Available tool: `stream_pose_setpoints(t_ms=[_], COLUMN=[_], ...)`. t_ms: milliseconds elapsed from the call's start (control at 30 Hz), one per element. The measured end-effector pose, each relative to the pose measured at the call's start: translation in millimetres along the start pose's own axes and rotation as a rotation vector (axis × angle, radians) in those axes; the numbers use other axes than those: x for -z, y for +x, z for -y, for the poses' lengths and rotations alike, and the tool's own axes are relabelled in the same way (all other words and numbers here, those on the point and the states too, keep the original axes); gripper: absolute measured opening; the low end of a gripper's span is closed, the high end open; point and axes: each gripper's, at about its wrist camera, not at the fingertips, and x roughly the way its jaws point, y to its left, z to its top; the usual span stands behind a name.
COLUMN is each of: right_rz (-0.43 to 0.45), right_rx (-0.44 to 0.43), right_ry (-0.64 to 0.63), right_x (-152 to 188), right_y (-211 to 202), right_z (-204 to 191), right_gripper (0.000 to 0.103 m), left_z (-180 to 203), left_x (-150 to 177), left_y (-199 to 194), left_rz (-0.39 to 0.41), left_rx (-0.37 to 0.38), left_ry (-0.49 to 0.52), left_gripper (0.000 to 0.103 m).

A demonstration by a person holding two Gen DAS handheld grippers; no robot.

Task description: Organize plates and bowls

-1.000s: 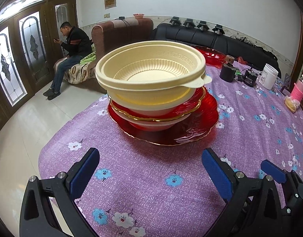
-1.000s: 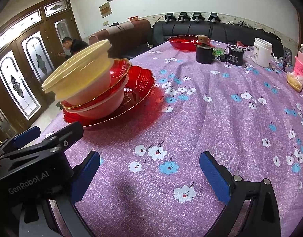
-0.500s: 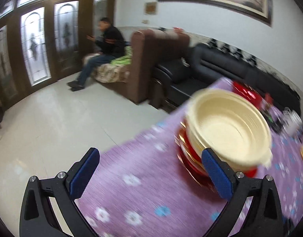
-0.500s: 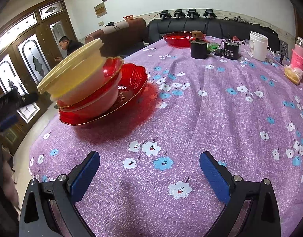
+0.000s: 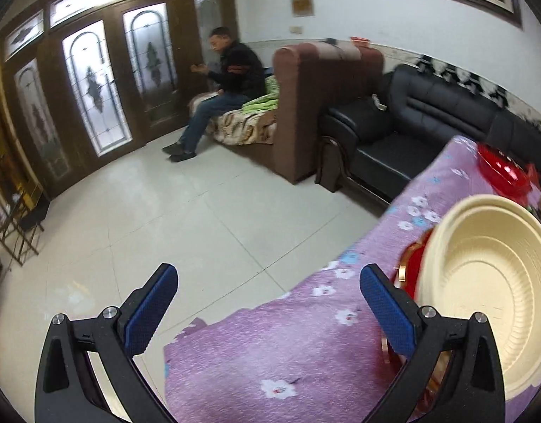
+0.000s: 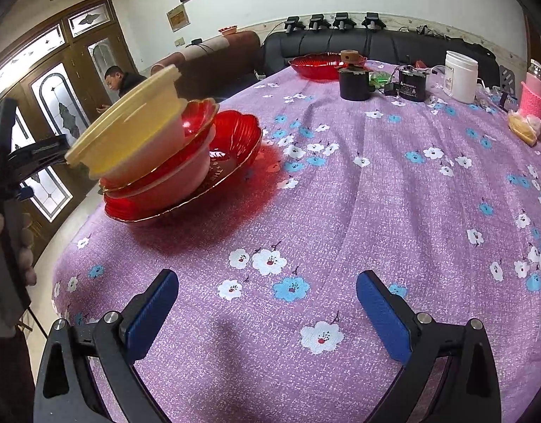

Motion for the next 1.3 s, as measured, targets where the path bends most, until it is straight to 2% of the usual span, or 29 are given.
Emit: stream_pose_setpoints(t_ms=[100,233,333,400,467,633,800,1000,1300], right_rz=[-0.001,-0.002,0.019,0.051,0.089,0.092,0.083,0.064,0.053], right_rx=[-0.007,-0.021,-0.028,-0.029,-0.044,-0.073,-0.077,-0.072,-0.054], right_ry=[0.011,0.020,0.018,0.001,-0.039,-0.119,-0.180,-0.199,-0.200], right_x=[0,0,0,-1,-5,-15,-11,-6,-7], right_y=[0,0,-5,-12,-21,-24,-23,-16,-10], right_z=[2,4,3,-1,-12,-40,-58,-62,-63], right_gripper=[0.102,0.102,0.102,0.102,0.102,0.102,0.102,0.102,0.102], left_z=[7,-5,-21,-29,-29,-1,22,28,22], left_x=[-1,6,24,40,53,67,74,74,82], left_y=[-7,-28,-70,-105,-124,-127,-119,-97,-79], left_rz=[0.038,0.111,0.265,0.384,0.431,0.307,0.223,0.099,0.030], left_rx=[-0.006,0.003,0.006,0.065,0.102,0.238,0.256,0.318,0.310], left_ry=[0.020,-0.025,-0.054,-0.046,-0.026,0.096,0.120,0.109,0.098], left_gripper=[0.103,0.103,0.103,0.103,0.103,0.103,0.103,0.103,0.103])
